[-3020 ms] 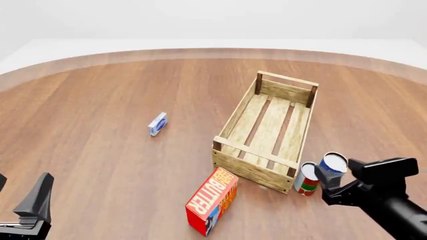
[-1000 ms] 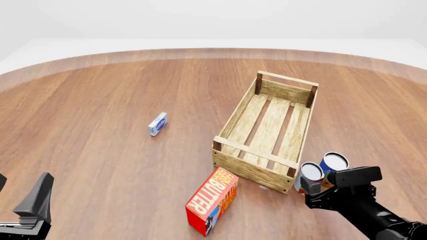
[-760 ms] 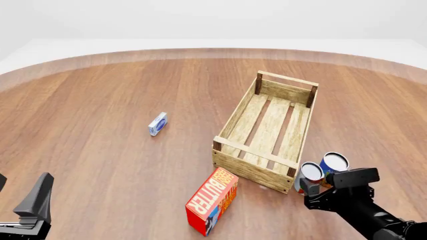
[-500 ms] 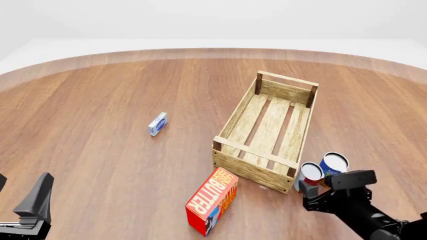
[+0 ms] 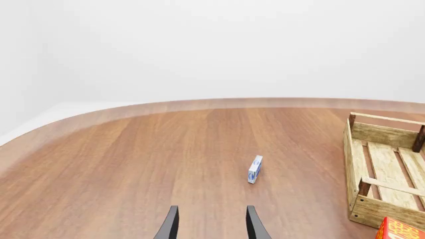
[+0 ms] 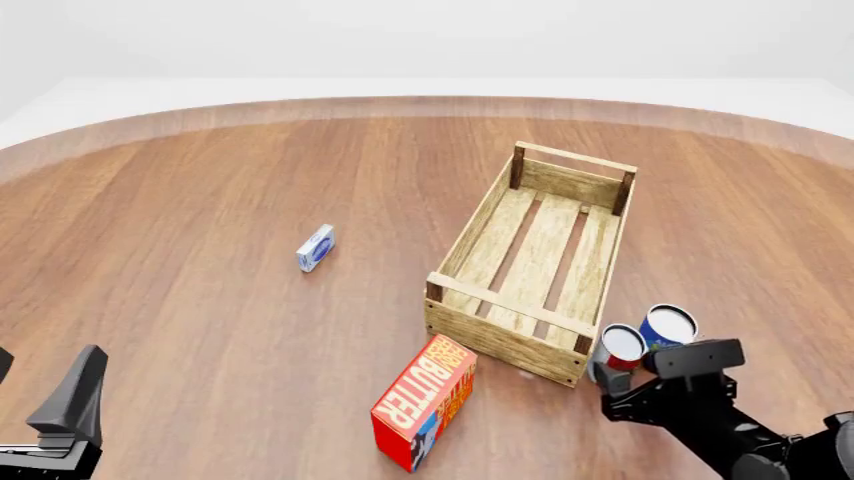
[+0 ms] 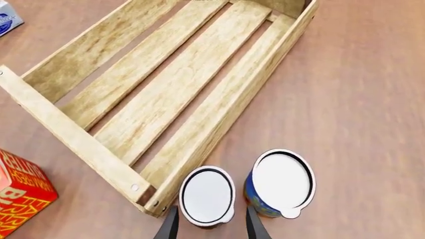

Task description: Pick up the tomato sauce, and put it in the wooden tray.

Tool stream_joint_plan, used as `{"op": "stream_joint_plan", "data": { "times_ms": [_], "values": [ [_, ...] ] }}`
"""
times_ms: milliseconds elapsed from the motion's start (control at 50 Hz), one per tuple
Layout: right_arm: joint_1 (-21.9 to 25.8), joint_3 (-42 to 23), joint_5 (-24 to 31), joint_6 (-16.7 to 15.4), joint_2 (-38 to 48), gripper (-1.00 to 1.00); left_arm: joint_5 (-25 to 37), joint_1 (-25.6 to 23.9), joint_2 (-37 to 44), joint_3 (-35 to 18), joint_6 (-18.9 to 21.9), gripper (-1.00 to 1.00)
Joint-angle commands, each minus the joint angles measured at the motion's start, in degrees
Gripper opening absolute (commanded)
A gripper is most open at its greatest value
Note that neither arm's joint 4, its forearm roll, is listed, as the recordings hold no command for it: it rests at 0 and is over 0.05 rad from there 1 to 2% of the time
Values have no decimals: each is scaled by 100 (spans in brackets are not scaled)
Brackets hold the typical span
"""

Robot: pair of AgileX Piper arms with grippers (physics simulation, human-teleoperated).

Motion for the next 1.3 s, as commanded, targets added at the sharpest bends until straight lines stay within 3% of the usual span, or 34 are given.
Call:
{"op": "stream_joint_plan", "data": {
  "times_ms": [20,240,260,680,1300],
  "values": [
    [26,-109,119,-36,-10,100,0,0,0,0,0,100],
    [54,-141,57,-39,117,100,0,0,0,0,0,100],
    [42,-138,53,-64,128,-100,0,0,0,0,0,100],
    [61,-115,163,-68,-1,-100,0,0,0,0,0,100],
    [-100,-77,1376,-283,-1718,-100,0,0,0,0,0,100]
  ]
}}
